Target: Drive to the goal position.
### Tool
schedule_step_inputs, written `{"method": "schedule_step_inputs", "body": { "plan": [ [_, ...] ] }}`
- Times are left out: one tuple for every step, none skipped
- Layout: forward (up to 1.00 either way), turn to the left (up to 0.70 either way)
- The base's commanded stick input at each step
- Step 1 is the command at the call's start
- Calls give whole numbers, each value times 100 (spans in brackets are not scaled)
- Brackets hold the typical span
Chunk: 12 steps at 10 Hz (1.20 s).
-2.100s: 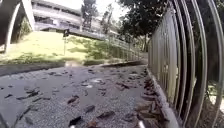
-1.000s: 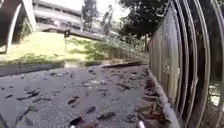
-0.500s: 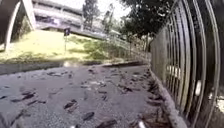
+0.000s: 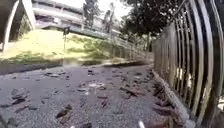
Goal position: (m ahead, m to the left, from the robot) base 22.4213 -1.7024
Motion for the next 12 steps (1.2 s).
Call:
{"method": "schedule_step_inputs", "body": {
  "plan": [
    [50,0],
    [50,0],
    [50,0],
    [50,0],
    [50,0],
    [50,0],
    [50,0],
    [50,0],
    [50,0],
    [50,0],
    [50,0],
    [50,0]
  ]
}}
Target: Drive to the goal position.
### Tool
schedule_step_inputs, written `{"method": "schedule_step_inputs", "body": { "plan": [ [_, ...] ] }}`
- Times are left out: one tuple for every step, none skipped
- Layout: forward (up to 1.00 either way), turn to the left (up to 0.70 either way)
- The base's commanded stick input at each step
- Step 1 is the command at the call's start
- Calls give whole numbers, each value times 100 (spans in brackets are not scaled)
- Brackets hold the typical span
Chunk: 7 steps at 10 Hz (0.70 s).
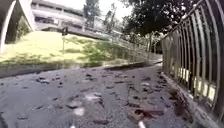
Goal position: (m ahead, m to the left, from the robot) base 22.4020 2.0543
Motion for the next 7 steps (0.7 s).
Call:
{"method": "schedule_step_inputs", "body": {
  "plan": [
    [50,0],
    [50,-7],
    [50,-49],
    [50,-50],
    [50,-50],
    [50,-13],
    [50,-1]
  ]
}}
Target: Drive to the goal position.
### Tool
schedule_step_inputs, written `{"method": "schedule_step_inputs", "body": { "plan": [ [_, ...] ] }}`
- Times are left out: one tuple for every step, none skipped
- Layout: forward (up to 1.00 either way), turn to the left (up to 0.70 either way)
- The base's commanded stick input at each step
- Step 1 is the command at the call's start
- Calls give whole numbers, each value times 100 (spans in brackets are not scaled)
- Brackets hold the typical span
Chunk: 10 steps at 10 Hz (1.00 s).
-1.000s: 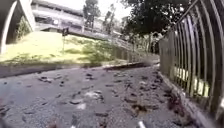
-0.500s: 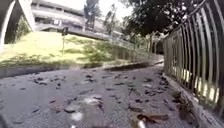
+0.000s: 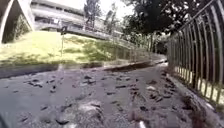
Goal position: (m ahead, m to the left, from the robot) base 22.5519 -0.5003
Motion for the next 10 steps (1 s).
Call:
{"method": "schedule_step_inputs", "body": {
  "plan": [
    [50,0],
    [50,0],
    [50,0],
    [50,0],
    [50,0],
    [50,0],
    [50,0],
    [50,0],
    [50,0],
    [50,0]
  ]
}}
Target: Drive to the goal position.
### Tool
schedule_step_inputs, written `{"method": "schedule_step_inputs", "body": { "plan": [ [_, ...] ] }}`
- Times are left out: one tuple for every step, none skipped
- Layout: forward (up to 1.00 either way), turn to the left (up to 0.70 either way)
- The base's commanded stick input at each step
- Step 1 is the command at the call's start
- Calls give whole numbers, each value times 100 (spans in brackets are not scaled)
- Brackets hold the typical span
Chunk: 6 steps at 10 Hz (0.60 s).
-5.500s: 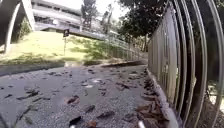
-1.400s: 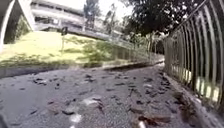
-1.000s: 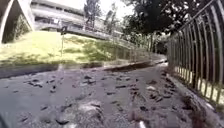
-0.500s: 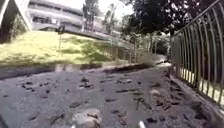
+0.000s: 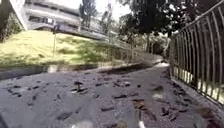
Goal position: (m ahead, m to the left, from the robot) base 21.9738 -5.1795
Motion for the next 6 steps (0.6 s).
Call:
{"method": "schedule_step_inputs", "body": {
  "plan": [
    [50,0],
    [50,0],
    [50,-16],
    [50,-49],
    [50,-50],
    [50,-50]
  ]
}}
